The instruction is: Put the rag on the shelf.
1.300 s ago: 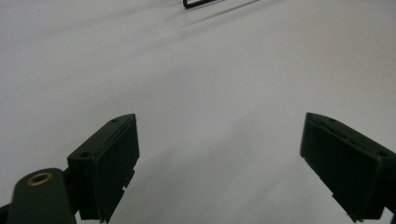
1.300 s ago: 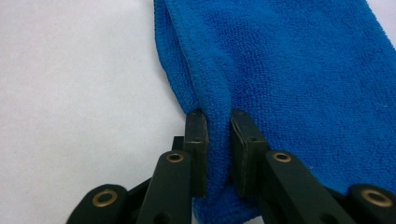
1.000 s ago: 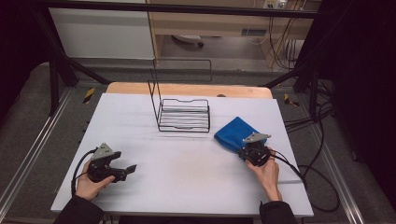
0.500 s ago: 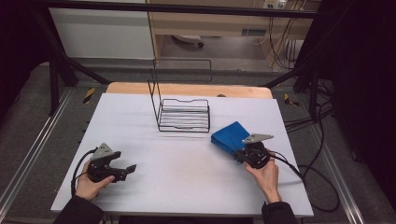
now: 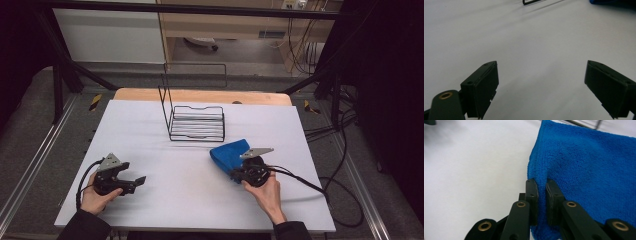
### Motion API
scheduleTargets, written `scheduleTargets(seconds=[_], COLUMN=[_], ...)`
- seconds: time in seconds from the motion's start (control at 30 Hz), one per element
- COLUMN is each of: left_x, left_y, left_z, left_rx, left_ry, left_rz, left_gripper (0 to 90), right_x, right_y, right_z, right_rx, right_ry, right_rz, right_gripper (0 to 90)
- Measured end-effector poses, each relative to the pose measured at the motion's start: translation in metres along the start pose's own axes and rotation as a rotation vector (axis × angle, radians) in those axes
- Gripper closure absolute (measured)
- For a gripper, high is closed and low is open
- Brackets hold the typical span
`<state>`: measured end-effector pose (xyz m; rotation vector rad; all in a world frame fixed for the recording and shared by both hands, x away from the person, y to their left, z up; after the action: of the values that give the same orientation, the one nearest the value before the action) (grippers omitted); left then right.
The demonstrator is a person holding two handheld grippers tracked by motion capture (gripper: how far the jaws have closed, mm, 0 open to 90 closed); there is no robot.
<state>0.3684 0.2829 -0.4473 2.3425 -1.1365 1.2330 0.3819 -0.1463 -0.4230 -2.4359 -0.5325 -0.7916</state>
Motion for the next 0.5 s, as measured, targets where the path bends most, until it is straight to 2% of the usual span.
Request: scheduleTargets(seconds=[0.23, 0.4, 0.5], left_x=[0.0, 0.0, 0.0], left_y=[0.0, 0.0, 0.0], left_z=[0.0, 0.0, 0.0], left_rx=[-0.001, 0.0, 0.0], left_ry=[-0.003, -0.004, -0.004], left_rz=[0.002, 0.001, 0.002], left_gripper=[12.1, 12.1, 12.1], right_x=[-0.004, -0.008, -0.008], right_y=[-0.024, -0.039, -0.047], right_z=[0.014, 0.025, 0.03], right_rx=[0.077, 0.113, 0.114], right_ry=[-0.01, -0.015, -0.008], right_rz=[0.002, -0.003, -0.013], right_gripper=[82.4, 82.5, 82.4])
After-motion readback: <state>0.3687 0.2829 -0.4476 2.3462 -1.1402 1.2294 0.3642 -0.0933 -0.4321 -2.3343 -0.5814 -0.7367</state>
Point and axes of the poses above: each handheld gripper's, and its own axes: z roughly forward along the jaws, x roughly out of its top, y roughly to its right, the point moved 1 cm from there along z, roughly forward along the jaws, and after that the axes turned 15 degrees about z, right-handed, at the moved point
